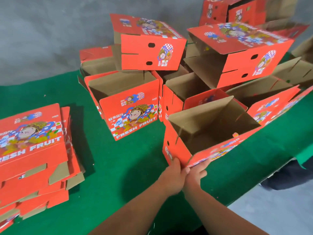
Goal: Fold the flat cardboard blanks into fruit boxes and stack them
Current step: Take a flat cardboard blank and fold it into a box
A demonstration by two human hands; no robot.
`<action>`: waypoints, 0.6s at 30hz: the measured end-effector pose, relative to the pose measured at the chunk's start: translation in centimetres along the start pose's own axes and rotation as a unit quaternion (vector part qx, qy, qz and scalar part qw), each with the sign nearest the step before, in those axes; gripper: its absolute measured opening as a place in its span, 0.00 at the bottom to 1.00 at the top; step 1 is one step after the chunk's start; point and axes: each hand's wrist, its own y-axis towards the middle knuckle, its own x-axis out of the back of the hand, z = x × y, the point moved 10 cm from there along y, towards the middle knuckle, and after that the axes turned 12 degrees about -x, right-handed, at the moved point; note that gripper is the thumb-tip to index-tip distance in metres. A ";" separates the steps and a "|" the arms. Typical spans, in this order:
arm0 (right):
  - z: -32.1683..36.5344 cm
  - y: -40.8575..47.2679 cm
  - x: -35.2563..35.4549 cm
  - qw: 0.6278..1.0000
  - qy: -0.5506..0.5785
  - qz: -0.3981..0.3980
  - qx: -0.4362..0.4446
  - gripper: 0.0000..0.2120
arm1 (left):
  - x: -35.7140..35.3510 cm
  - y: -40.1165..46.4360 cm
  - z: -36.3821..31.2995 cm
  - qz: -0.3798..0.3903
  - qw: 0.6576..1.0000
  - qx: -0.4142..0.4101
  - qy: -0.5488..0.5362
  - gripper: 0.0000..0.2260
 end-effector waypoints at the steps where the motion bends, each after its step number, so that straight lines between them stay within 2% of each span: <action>1: 0.0 0.1 0.3 0.998 0.051 -0.014 -0.027 0.31 | -0.4 0.1 -0.6 0.027 0.999 -0.021 -0.007 0.13; 2: -0.1 -0.5 0.4 0.990 0.113 -0.017 -0.088 0.35 | -0.7 0.3 -1.0 0.048 0.998 -0.042 -0.017 0.12; 4: 0.3 0.1 0.2 0.974 0.179 -0.009 -0.135 0.42 | -0.5 0.8 -2.1 0.061 0.995 -0.071 -0.038 0.13; 5: 1.1 0.7 0.4 0.981 0.147 -0.013 -0.123 0.41 | -0.3 1.0 -2.7 0.059 0.994 -0.080 -0.050 0.15; 7: 4.1 1.8 1.6 0.998 0.007 -0.032 -0.055 0.39 | -0.3 1.1 -3.4 0.058 0.990 -0.091 -0.092 0.18; 9: 6.1 4.4 1.6 0.996 -0.081 0.028 -0.032 0.36 | -0.4 0.6 -2.9 0.069 0.989 -0.086 -0.100 0.21; 10: 6.7 5.1 1.3 0.991 -0.110 0.067 -0.045 0.31 | -0.3 0.2 -2.1 0.071 0.990 -0.077 -0.098 0.22; 12: 8.1 6.1 1.4 0.982 -0.155 0.094 -0.059 0.24 | 0.3 -0.5 0.3 0.053 0.992 -0.043 -0.106 0.23; 15: 8.0 8.3 2.6 0.984 -0.133 0.050 -0.111 0.14 | 1.7 -2.5 5.2 -0.026 0.984 0.064 -0.167 0.16; 18: 7.3 9.7 4.7 0.989 -0.071 -0.001 -0.132 0.13 | 3.1 -4.5 9.4 -0.090 0.968 0.130 -0.196 0.11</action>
